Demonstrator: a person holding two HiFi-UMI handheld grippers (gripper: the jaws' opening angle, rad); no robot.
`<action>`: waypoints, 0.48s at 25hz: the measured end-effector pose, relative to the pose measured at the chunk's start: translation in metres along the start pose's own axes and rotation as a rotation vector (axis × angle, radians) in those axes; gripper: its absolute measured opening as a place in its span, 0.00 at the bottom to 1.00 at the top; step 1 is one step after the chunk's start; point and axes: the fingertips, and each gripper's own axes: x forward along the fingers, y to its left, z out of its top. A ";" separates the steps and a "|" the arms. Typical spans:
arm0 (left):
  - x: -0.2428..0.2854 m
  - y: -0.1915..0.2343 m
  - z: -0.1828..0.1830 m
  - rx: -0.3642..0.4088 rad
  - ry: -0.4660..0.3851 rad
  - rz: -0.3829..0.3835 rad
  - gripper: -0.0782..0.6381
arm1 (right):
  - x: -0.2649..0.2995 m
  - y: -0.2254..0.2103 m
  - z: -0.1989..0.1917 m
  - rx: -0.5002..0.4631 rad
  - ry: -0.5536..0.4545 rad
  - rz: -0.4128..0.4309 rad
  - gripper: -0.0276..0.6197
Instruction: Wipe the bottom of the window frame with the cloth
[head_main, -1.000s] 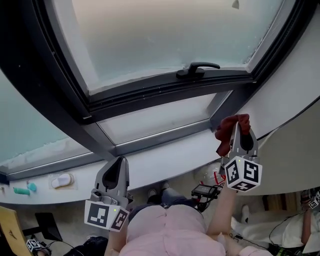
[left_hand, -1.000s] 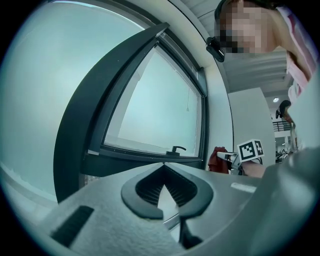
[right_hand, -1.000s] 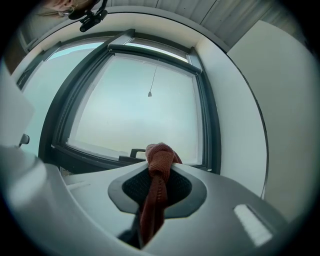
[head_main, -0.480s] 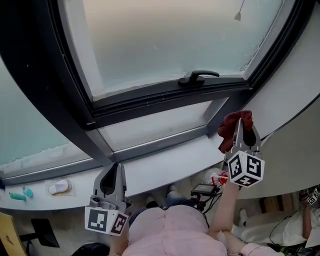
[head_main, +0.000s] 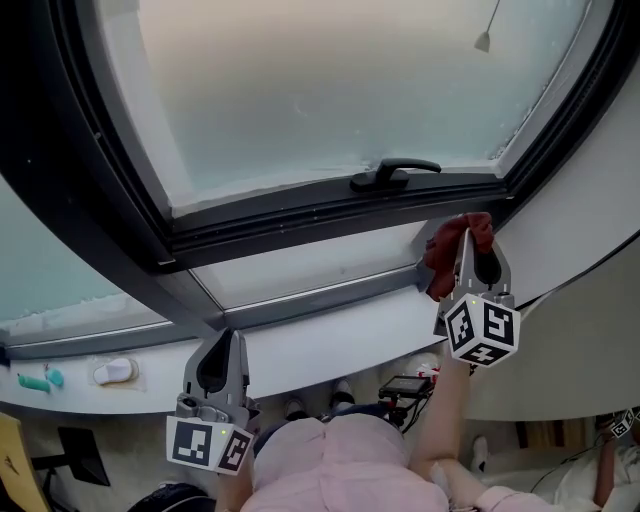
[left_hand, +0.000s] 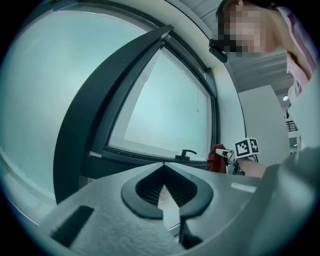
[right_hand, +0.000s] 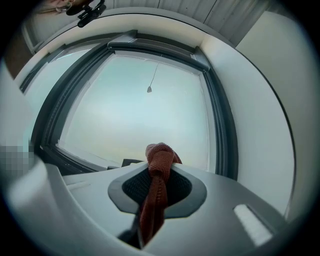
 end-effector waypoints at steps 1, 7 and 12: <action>0.006 -0.005 0.000 0.001 0.001 0.001 0.10 | 0.010 -0.001 0.000 0.004 -0.003 0.014 0.14; 0.041 -0.030 -0.005 0.009 0.002 0.022 0.10 | 0.076 0.013 -0.004 -0.033 -0.005 0.138 0.14; 0.061 -0.041 -0.006 0.020 0.000 0.060 0.10 | 0.113 0.042 -0.025 -0.130 0.072 0.279 0.14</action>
